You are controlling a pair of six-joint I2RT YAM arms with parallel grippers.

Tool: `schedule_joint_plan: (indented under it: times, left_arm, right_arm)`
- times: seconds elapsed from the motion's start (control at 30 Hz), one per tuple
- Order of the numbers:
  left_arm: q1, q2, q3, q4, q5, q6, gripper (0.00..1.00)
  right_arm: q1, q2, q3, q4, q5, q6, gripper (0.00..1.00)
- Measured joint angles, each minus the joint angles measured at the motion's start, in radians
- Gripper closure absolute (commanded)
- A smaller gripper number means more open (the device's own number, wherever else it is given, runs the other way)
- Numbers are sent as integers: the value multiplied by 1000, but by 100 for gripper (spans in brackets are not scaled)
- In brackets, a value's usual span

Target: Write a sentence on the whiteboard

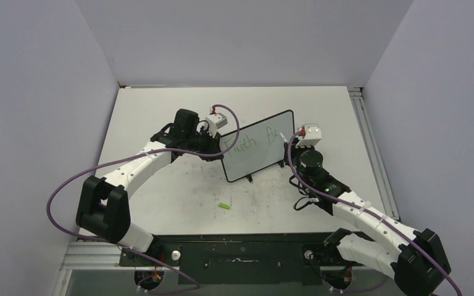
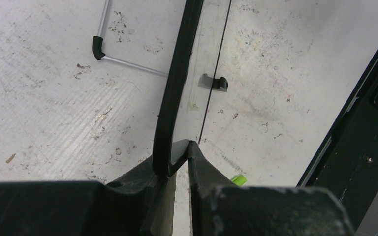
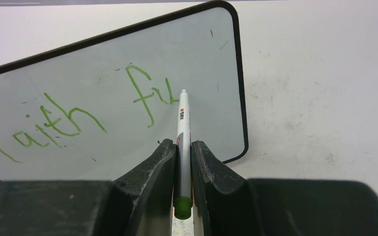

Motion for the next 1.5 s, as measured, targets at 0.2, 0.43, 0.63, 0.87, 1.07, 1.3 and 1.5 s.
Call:
schedule_joint_plan:
  times: [0.2, 0.43, 0.63, 0.87, 1.07, 1.3, 1.5]
  left_arm:
    - [0, 0, 0, 0, 0, 0, 100]
    - [0, 0, 0, 0, 0, 0, 100]
    - [0, 0, 0, 0, -1, 0, 100]
    - [0, 0, 0, 0, -1, 0, 100]
    - [0, 0, 0, 1, -1, -1, 100]
    - [0, 0, 0, 1, -1, -1, 100]
    - [0, 0, 0, 0, -1, -1, 100]
  right_arm:
    - [-2, -28, 0, -3, -5, -1, 95]
    - [-9, -5, 0, 0, -24, -5, 95]
    - [-9, 25, 0, 20, -28, -14, 95]
    - [-10, 31, 0, 42, -32, -23, 95]
    - [-10, 46, 0, 53, -27, -24, 95]
    - [-10, 60, 0, 60, -5, -24, 95]
    - [-11, 61, 0, 62, 15, -24, 95]
